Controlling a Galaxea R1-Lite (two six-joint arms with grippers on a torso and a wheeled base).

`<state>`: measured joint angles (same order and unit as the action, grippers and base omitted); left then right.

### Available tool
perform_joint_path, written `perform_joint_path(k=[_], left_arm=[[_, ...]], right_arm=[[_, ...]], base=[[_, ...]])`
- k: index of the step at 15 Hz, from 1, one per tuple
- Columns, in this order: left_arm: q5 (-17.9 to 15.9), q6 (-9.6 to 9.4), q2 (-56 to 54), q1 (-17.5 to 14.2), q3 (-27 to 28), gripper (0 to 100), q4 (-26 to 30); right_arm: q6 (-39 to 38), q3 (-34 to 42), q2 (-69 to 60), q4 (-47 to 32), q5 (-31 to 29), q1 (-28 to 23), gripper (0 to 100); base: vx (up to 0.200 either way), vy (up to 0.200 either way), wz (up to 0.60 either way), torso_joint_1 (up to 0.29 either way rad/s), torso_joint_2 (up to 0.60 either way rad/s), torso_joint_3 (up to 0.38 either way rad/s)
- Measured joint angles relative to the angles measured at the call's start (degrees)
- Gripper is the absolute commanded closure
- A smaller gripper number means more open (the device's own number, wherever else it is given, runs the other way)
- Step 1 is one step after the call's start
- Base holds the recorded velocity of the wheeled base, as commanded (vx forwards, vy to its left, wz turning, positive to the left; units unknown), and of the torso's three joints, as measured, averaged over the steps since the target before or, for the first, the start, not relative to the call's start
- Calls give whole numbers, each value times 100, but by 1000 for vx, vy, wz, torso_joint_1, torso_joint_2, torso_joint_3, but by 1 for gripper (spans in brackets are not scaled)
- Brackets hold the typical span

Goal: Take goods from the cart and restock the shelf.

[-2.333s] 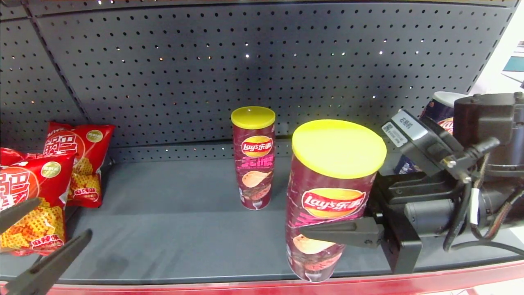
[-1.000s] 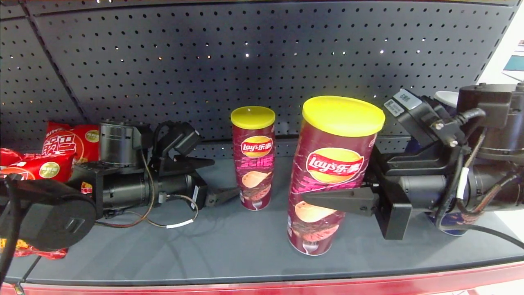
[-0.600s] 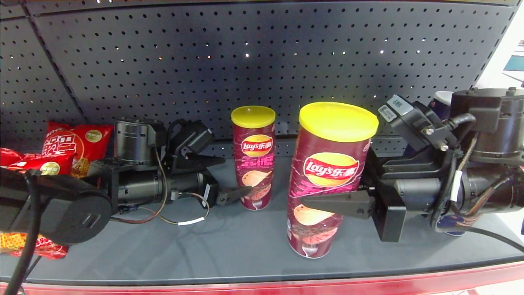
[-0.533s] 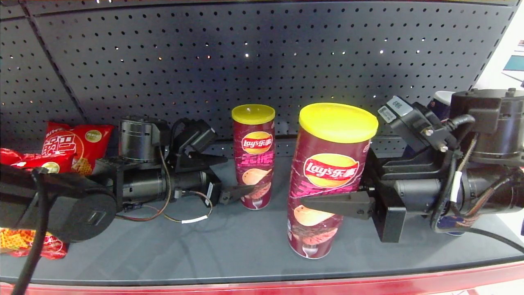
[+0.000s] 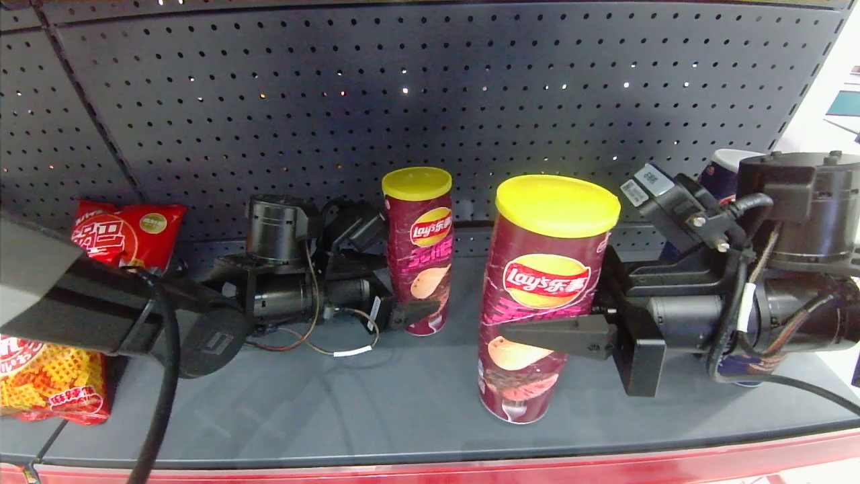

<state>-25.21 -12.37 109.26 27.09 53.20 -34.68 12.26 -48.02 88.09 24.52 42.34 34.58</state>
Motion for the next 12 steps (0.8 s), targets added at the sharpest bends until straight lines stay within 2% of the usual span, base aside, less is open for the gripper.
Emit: perform_joint_path(k=[5, 6, 12], left_arm=[[45, 6, 363, 22, 352, 0, -24], [48, 6, 402, 35, 401, 100, -24], [45, 9, 400, 50, 432, 100, -95]], right_arm=[[-1, 45, 0, 11, 41, -27, 100], [-6, 72, 0, 77, 46, -27, 100], [-17, 180, 11, 224, 88, -27, 100]], base=[[0, 0, 0, 0, 0, 0], [0, 0, 0, 0, 0, 0], [0, 0, 0, 0, 0, 0]])
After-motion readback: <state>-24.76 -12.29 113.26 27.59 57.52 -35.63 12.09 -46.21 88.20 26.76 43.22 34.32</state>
